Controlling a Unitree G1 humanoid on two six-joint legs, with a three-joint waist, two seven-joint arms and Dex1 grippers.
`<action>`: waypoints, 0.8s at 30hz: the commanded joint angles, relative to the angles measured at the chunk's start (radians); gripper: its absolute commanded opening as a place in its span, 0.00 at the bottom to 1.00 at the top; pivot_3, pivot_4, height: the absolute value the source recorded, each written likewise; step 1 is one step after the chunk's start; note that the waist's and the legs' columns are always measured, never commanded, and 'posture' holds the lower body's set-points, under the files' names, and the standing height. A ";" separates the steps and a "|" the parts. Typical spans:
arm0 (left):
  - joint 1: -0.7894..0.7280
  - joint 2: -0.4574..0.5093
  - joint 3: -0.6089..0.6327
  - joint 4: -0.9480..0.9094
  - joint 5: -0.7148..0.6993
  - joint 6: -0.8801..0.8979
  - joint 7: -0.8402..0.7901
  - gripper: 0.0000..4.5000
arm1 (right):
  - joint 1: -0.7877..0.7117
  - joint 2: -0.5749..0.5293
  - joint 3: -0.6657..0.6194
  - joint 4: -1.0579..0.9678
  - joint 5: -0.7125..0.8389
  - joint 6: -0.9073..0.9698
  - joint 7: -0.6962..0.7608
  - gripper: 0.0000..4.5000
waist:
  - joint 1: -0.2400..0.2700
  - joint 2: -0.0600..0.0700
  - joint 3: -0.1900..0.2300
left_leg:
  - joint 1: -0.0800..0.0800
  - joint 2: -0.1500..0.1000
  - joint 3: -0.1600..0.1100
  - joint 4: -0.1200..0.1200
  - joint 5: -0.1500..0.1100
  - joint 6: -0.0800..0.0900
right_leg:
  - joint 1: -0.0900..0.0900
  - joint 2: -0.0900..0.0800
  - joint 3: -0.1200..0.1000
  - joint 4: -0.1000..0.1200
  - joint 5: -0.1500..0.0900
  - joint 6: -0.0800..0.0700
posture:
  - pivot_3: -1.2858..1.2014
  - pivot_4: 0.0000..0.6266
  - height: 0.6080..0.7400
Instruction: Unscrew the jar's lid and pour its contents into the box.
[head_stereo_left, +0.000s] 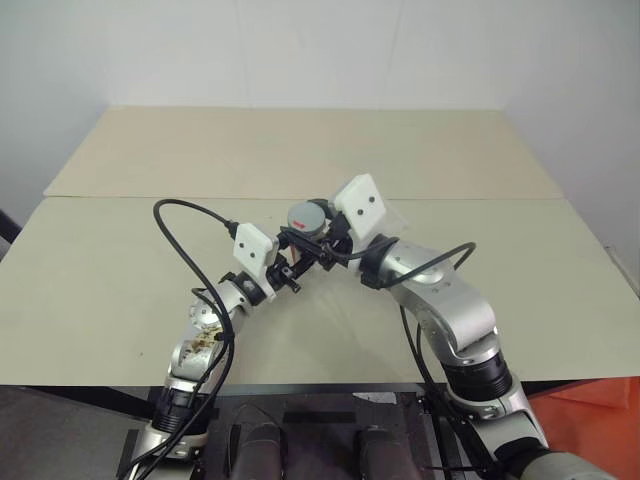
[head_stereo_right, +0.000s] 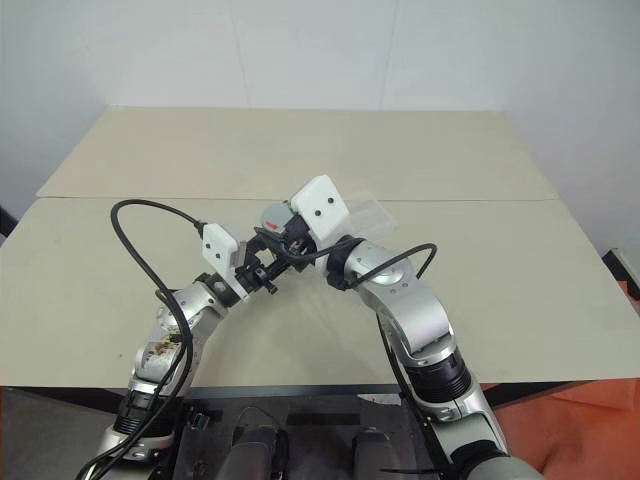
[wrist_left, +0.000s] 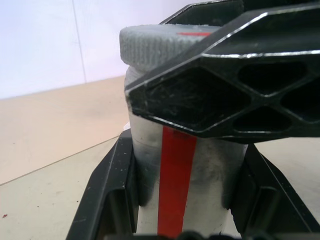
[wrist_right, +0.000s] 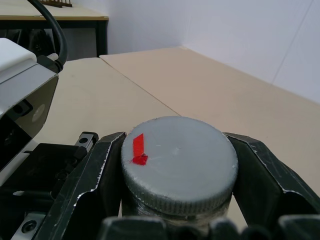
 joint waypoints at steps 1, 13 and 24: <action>0.006 0.010 -0.010 -0.026 0.007 -0.002 -0.008 0.43 | -0.017 -0.002 -0.004 -0.033 -0.021 -0.044 -0.001 0.65 | 0.000 0.000 0.000 | 0.000 0.000 0.000 0.000 0.000 0.000 | 0.000 0.000 0.000 0.000 0.000 0.000 | 0.52 0.24 1.00; 0.008 0.015 -0.012 -0.030 0.013 -0.009 -0.007 0.43 | -0.021 0.022 -0.035 -0.029 0.025 -0.015 0.007 0.73 | 0.000 0.000 0.000 | 0.000 0.000 0.000 0.000 0.000 0.000 | 0.000 0.000 0.000 0.000 0.000 0.000 | 0.52 0.24 1.00; 0.015 0.013 -0.005 -0.040 0.004 -0.002 0.004 0.43 | -0.029 0.008 -0.015 -0.030 -0.018 -0.036 0.017 0.99 | 0.000 0.000 0.000 | 0.000 0.000 0.000 -0.001 0.000 0.000 | 0.000 0.000 0.000 0.000 0.000 0.000 | 0.52 0.24 1.00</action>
